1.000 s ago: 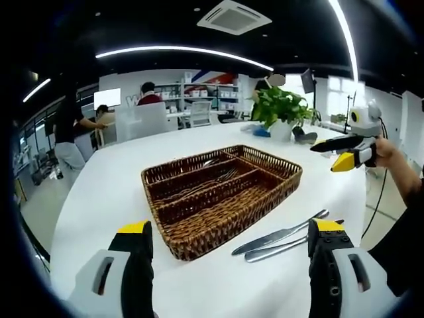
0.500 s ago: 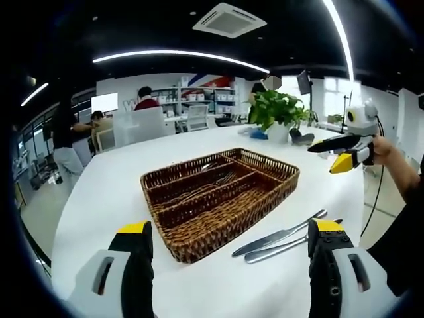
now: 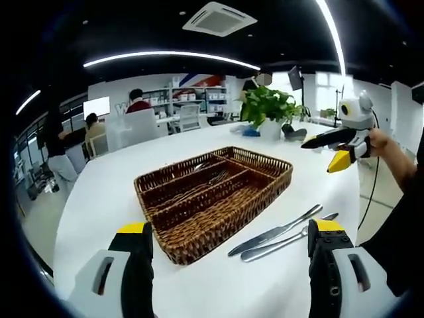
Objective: Arrange the knives, forks, and spoons in their matching storage slots by inserting each utensil handle-first until every utensil is classified and aligned in the correct compartment
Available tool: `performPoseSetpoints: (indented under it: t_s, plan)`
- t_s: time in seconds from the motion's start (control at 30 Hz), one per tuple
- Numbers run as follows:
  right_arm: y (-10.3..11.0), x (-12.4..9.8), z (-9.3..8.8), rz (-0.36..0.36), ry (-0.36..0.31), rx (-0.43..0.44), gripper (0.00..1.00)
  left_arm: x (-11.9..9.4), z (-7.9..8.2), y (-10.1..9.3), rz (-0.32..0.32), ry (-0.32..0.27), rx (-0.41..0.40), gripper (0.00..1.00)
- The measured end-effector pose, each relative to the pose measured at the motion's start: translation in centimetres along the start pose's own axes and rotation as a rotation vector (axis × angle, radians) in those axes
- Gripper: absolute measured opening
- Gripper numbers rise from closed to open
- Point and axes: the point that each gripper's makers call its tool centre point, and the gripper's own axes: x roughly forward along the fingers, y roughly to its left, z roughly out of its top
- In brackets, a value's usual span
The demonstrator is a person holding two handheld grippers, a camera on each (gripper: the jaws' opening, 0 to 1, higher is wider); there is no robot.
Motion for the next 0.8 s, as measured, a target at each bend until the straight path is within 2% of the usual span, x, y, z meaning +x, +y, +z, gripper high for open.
performPoseSetpoints:
  t_s: [0.2, 0.37, 0.57, 0.67, 0.8]
  plan:
    - [1.1, -0.2, -0.5, 0.017, 0.025, -0.018, 0.94, 0.2, 0.1, -0.7, -0.028, 0.006, 0.02, 0.99]
    - [1.6, -0.1, -2.1, 0.019, 0.086, -0.025, 0.92, 0.7, -0.2, -1.8, -0.073, 0.026, 0.069, 0.94]
    - [2.2, 0.0, -3.7, 0.033, 0.121, -0.002, 0.9, 1.4, -0.4, -3.0, -0.115, 0.053, 0.097, 0.94]
    - [2.6, 0.0, -4.8, 0.044, 0.159, 0.002, 0.85, 1.8, -0.7, -3.5, -0.141, 0.078, 0.119, 0.91]
    - [2.9, 0.1, -5.3, 0.053, 0.171, 0.006, 0.81, 2.1, -1.1, -4.1, -0.166, 0.107, 0.148, 0.88]
